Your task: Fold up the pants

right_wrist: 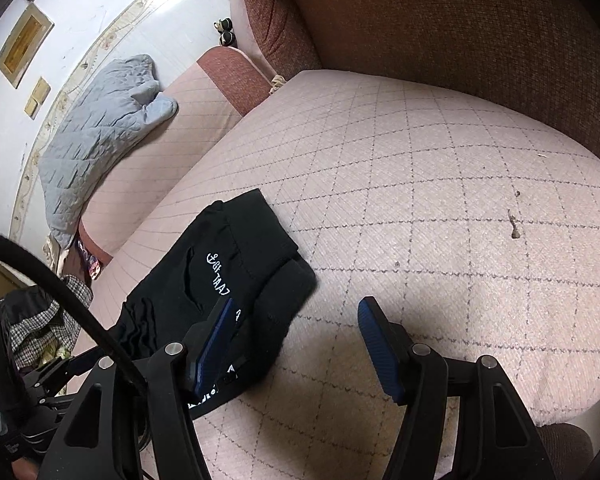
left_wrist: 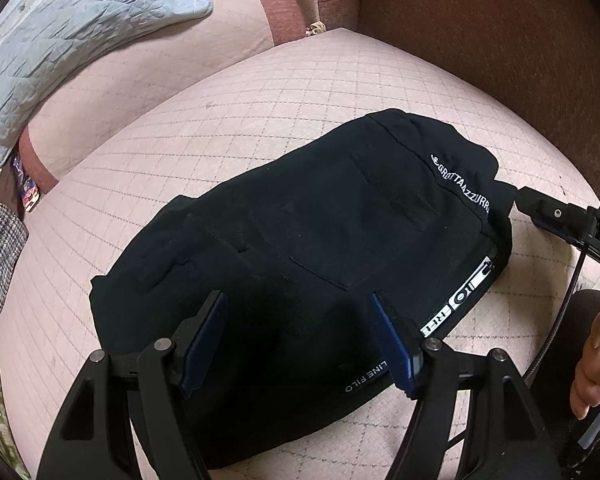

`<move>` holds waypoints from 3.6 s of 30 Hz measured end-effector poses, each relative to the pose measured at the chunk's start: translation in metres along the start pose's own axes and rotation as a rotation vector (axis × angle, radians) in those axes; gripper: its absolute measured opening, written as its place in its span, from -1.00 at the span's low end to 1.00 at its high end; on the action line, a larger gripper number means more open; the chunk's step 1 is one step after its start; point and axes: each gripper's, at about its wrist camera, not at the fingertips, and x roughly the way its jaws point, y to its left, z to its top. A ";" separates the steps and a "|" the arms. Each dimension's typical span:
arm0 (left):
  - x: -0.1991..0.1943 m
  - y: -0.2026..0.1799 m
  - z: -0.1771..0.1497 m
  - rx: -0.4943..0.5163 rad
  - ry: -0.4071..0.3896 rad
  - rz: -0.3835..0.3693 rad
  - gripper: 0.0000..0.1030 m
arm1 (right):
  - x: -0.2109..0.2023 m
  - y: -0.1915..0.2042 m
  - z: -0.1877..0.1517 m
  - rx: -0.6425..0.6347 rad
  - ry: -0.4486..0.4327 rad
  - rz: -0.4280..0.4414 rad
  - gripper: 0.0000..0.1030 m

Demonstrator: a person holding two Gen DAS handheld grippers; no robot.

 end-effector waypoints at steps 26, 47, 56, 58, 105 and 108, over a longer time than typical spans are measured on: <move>0.041 -0.009 0.140 -0.022 0.007 -0.410 0.45 | -0.006 -0.007 -0.001 0.082 -0.028 0.017 0.49; 0.096 -0.084 0.163 0.238 0.162 -0.503 -0.59 | 0.028 0.052 0.023 -0.008 0.049 0.113 -0.66; 0.021 0.047 0.133 -0.018 -0.035 -0.632 -0.59 | -0.002 0.162 0.021 -0.268 0.030 0.189 -0.67; 0.012 0.085 0.112 -0.103 -0.075 -0.646 -0.59 | -0.002 0.190 0.012 -0.331 0.047 0.212 -0.67; 0.051 0.222 -0.096 -0.749 -0.042 -0.454 0.04 | 0.200 0.241 0.046 -0.290 0.388 0.113 -0.55; 0.044 0.224 -0.095 -0.731 -0.039 -0.456 0.05 | 0.203 0.249 0.053 -0.336 0.361 0.050 -0.52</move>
